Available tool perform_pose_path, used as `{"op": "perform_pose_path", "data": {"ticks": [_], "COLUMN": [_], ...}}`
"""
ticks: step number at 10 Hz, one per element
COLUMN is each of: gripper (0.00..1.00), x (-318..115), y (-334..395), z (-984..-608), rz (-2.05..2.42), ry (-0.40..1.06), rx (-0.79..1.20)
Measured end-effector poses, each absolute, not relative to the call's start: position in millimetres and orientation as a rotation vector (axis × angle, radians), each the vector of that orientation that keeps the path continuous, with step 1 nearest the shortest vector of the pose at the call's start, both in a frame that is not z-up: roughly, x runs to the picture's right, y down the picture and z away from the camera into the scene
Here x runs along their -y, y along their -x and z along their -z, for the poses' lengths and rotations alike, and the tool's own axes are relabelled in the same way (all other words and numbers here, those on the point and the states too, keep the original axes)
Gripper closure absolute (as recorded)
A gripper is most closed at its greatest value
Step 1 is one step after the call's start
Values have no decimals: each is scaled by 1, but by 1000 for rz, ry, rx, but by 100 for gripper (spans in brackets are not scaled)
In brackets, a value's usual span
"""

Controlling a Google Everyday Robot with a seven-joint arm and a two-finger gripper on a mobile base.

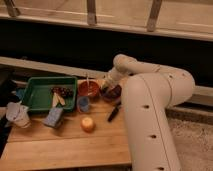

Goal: Wipe purple bowl with eraser

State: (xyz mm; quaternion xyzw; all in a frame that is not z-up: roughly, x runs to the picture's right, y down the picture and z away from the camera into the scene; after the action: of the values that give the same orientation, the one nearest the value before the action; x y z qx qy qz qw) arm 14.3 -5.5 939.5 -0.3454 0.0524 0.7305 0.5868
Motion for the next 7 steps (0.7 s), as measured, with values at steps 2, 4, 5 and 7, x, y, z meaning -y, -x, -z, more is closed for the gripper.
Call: {"op": "perform_pose_path", "data": {"ticks": [2, 4, 5, 7], "gripper": [100, 100, 100, 100], "x": [-4, -10, -10, 1], "y": [-21, -41, -48, -52], "z": [-933, -929, -929, -938], "rz": [-1698, -1711, -1717, -1717], "ry": [798, 764, 746, 707], "rx": [-141, -181, -200, -217]}}
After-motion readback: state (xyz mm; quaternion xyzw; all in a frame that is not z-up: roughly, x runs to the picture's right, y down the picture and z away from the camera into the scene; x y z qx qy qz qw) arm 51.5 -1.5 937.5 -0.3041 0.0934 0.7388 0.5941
